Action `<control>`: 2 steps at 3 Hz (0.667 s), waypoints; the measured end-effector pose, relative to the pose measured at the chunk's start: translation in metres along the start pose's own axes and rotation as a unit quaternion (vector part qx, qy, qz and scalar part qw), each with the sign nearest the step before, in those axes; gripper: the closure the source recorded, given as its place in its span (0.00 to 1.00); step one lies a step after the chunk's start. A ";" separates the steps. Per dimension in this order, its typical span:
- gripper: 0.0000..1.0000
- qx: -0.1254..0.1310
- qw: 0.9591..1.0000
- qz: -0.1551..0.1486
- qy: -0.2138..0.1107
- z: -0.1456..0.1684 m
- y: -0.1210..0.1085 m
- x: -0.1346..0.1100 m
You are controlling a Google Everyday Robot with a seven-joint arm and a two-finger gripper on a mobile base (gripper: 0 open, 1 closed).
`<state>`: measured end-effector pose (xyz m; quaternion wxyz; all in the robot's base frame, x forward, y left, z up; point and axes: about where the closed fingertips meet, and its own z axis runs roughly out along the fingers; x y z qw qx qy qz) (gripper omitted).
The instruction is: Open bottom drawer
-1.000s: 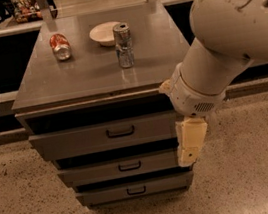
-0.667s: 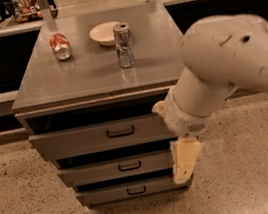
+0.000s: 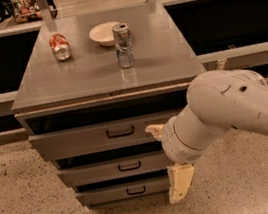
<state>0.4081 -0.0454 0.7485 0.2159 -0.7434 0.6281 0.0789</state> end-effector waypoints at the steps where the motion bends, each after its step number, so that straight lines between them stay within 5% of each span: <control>1: 0.00 -0.017 0.999 0.032 0.027 0.016 0.000 0.019; 2: 0.00 -0.030 0.996 0.064 0.053 0.056 0.012 0.065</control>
Offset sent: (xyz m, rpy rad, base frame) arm 0.0500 -0.0636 -0.1625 -0.0750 0.0034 -0.2188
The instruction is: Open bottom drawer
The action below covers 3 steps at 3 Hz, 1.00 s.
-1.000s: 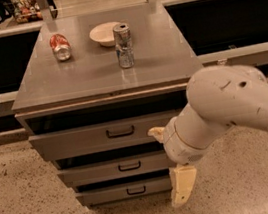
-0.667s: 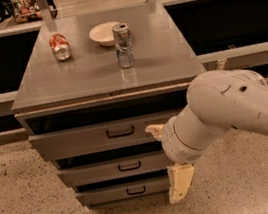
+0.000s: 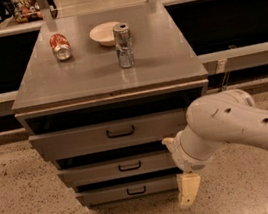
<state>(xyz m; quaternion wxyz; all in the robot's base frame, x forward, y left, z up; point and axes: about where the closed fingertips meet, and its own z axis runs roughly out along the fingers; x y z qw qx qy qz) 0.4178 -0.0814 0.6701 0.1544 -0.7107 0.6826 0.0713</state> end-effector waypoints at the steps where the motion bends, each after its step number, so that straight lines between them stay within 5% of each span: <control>1: 0.00 0.025 0.999 0.007 -0.020 0.043 0.011 0.028; 2: 0.00 0.072 0.997 -0.001 -0.030 0.041 -0.004 0.037; 3: 0.00 0.043 0.999 0.004 -0.024 0.060 -0.009 0.035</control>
Offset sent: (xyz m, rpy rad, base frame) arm -0.0040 -0.0108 -0.0469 0.0380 -0.0335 -0.0232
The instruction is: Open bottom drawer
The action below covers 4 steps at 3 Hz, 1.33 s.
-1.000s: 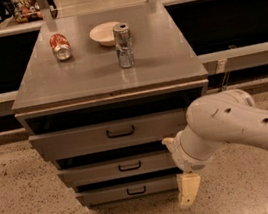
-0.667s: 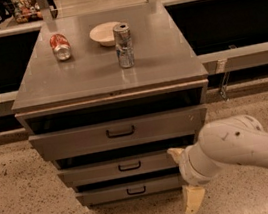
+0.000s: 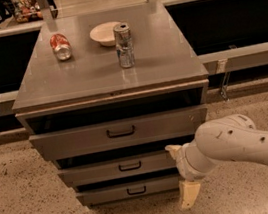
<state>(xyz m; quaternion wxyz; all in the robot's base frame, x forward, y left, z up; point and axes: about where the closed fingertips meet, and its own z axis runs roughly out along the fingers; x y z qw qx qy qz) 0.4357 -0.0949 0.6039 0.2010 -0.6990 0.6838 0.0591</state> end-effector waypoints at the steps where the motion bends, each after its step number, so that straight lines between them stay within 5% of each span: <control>1: 0.00 -0.005 1.000 0.000 -0.018 0.046 -0.009 0.015; 3: 0.00 0.038 0.992 -0.025 -0.117 0.118 -0.023 0.024; 4: 0.00 0.030 0.992 -0.034 -0.120 0.128 -0.016 0.026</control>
Offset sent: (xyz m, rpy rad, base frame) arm 0.0613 0.0183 -0.1340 0.2905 -0.1255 0.0514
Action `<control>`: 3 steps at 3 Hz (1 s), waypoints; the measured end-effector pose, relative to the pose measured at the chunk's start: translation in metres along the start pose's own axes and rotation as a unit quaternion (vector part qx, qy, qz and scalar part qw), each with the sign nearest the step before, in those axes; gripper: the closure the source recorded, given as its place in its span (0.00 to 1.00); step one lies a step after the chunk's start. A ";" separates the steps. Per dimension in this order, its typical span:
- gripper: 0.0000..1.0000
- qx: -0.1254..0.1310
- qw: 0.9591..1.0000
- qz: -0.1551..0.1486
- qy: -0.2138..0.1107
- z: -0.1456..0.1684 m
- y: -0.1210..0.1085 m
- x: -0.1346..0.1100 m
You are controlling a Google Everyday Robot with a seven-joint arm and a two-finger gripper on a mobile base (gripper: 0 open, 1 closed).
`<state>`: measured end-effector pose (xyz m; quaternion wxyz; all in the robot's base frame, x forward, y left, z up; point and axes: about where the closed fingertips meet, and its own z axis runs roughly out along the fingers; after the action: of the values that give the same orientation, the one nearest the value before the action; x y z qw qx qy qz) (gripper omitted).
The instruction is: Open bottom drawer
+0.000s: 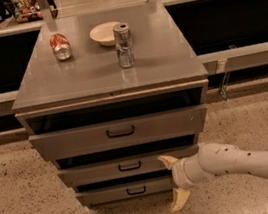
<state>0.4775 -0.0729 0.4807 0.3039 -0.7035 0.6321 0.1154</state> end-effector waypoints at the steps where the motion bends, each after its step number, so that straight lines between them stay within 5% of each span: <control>1: 0.00 -0.030 0.999 -0.013 0.016 0.018 0.010 0.011; 3: 0.00 -0.080 0.996 -0.018 0.031 0.085 0.043 0.066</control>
Offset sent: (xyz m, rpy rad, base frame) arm -0.0189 -0.0010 -0.1398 -0.1233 0.1258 0.1658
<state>0.4665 -0.0789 0.3654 0.2287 -0.7400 0.6172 0.1382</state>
